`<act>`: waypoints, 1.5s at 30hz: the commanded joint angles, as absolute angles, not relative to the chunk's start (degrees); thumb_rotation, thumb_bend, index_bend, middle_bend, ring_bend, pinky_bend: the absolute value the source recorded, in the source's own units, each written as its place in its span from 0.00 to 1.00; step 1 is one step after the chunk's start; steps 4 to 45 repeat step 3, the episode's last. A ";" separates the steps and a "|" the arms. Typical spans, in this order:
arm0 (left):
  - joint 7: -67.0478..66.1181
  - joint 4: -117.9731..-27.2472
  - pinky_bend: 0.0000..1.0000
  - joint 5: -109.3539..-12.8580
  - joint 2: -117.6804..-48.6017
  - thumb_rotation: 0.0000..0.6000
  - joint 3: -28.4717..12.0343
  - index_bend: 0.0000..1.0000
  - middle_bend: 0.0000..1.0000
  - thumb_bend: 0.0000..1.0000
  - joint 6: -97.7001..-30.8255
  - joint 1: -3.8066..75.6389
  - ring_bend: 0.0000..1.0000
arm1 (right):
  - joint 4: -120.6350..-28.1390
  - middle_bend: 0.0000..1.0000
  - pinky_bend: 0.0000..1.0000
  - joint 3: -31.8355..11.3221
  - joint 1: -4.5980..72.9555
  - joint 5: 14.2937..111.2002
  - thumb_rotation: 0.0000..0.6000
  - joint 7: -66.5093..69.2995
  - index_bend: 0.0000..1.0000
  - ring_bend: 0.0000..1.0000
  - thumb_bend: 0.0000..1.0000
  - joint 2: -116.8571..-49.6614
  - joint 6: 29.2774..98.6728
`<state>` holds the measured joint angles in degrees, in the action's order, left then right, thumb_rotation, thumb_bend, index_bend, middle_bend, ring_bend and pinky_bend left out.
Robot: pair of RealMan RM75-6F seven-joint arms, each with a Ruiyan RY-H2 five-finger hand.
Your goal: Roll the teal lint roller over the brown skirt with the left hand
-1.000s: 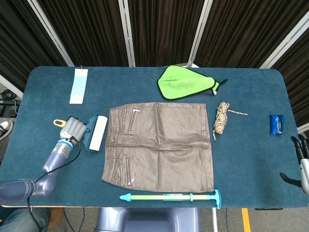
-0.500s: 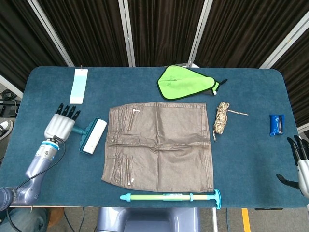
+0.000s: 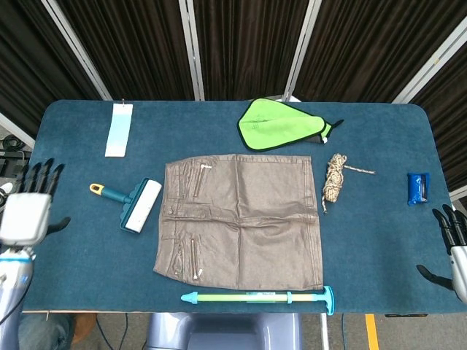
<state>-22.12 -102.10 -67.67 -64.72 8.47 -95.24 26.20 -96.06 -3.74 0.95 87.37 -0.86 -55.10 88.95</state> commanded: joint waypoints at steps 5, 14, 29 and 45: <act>-21.66 -103.15 0.00 -74.23 -66.62 1.00 12.04 0.00 0.00 0.00 -100.79 18.70 0.00 | -96.02 0.00 0.00 -3.64 0.59 88.14 1.00 -0.45 0.00 0.00 0.00 -54.99 89.95; -21.66 -103.15 0.00 -74.23 -66.62 1.00 12.04 0.00 0.00 0.00 -100.79 18.70 0.00 | -96.02 0.00 0.00 -3.64 0.59 88.14 1.00 -0.45 0.00 0.00 0.00 -54.99 89.95; -21.66 -103.15 0.00 -74.23 -66.62 1.00 12.04 0.00 0.00 0.00 -100.79 18.70 0.00 | -96.02 0.00 0.00 -3.64 0.59 88.14 1.00 -0.45 0.00 0.00 0.00 -54.99 89.95; -21.66 -103.15 0.00 -74.23 -66.62 1.00 12.04 0.00 0.00 0.00 -100.79 18.70 0.00 | -96.02 0.00 0.00 -3.64 0.59 88.14 1.00 -0.45 0.00 0.00 0.00 -54.99 89.95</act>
